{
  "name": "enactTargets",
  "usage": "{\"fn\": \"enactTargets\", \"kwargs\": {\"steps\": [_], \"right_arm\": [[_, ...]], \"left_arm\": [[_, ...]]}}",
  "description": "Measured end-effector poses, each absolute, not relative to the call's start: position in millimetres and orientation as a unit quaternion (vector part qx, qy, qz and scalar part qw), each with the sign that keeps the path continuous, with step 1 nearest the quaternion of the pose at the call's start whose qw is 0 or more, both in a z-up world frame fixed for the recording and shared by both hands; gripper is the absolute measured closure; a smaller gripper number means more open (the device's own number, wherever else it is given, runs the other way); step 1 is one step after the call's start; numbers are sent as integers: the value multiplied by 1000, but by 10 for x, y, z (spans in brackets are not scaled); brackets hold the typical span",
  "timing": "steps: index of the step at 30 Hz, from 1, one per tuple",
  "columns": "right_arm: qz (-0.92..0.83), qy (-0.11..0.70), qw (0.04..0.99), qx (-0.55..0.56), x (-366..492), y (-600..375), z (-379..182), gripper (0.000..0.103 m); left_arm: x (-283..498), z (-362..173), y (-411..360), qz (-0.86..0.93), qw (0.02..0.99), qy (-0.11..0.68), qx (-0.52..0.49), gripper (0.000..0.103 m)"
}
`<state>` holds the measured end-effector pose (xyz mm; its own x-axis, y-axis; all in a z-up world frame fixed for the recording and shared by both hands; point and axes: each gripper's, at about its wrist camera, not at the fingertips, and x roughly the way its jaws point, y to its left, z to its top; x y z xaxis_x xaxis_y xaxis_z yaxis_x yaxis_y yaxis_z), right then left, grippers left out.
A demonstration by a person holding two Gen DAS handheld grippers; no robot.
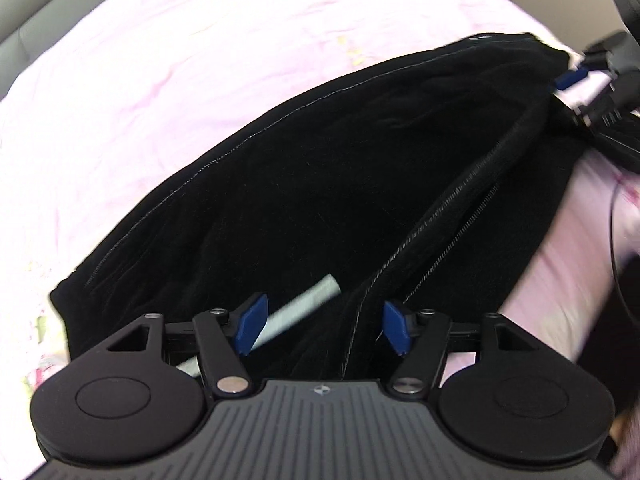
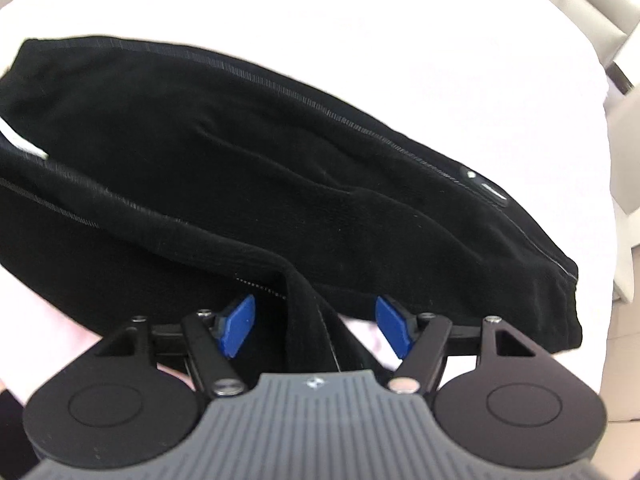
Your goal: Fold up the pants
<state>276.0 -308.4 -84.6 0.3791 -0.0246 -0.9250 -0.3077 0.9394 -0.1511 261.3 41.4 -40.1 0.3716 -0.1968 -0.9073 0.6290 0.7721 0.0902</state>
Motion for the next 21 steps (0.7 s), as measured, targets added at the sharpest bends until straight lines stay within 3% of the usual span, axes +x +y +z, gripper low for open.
{"fn": "enactTargets", "kwargs": {"steps": [8,21], "right_arm": [[71,528,837,-126,2044,-3305,-524,39],[-11,552,817,-164,1124,-3885,-700,40]], "left_arm": [[2157,22,889,-238,780,496,298,28],[1788,-981,1257,-173,736,550,355,28]]}}
